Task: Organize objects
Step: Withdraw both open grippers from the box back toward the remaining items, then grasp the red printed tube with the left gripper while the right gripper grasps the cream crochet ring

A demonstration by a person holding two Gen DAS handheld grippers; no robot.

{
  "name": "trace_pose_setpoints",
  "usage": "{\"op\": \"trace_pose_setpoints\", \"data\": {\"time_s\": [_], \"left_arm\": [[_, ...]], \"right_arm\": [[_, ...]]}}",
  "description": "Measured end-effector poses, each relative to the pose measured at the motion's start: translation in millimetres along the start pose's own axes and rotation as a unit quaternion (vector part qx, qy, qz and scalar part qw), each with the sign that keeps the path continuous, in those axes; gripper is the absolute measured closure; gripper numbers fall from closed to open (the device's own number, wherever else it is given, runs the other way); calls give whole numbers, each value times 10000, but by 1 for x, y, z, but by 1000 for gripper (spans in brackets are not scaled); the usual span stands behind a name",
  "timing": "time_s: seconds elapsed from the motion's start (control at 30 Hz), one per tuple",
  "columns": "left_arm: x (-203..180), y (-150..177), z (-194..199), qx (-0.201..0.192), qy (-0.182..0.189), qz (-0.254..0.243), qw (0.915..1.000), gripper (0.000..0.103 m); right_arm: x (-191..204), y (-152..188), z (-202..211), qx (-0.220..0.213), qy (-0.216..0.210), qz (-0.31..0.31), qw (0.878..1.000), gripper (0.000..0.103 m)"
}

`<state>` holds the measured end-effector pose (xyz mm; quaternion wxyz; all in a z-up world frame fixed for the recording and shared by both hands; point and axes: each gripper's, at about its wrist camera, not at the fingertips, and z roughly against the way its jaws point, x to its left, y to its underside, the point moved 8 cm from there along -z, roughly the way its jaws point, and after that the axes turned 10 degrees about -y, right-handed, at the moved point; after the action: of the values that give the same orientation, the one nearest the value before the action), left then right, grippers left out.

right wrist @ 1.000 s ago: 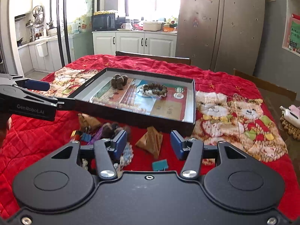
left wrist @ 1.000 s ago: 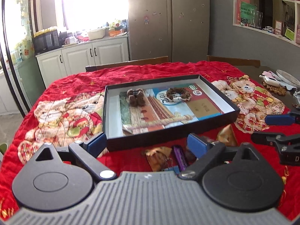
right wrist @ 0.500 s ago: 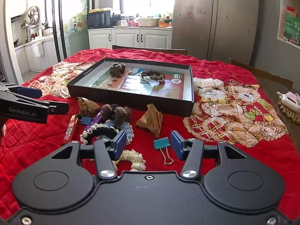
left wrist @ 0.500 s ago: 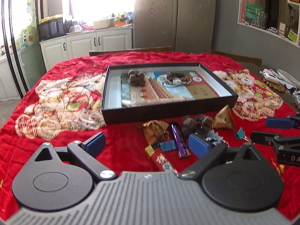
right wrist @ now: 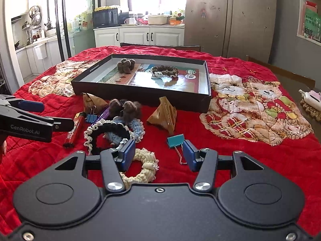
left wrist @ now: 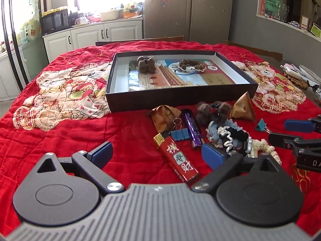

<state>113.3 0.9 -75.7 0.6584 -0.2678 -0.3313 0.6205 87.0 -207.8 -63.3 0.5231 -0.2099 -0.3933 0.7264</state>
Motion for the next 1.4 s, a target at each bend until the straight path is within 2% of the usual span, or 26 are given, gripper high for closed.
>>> {"op": "trace_pose_setpoints", "data": {"time_s": [0.3, 0.57, 0.97, 1.13, 1.4], "left_arm": [[-2, 10, -7, 77, -74, -25, 9999, 4], [-4, 7, -20, 28, -130, 23, 9999, 5], [-7, 11, -34, 172, -24, 91, 9998, 18], [-9, 11, -36, 169, 15, 95, 9998, 21], [-11, 10, -36, 120, 102, 93, 9998, 32]], "right_arm": [[5, 6, -5, -5, -60, 66, 10000, 54], [4, 13, -15, 148, -73, 42, 9999, 58], [5, 24, -23, 365, -130, 18, 9992, 61], [4, 25, -25, 398, -150, -10, 9991, 61], [4, 27, -27, 433, -151, 3, 9989, 62]]}}
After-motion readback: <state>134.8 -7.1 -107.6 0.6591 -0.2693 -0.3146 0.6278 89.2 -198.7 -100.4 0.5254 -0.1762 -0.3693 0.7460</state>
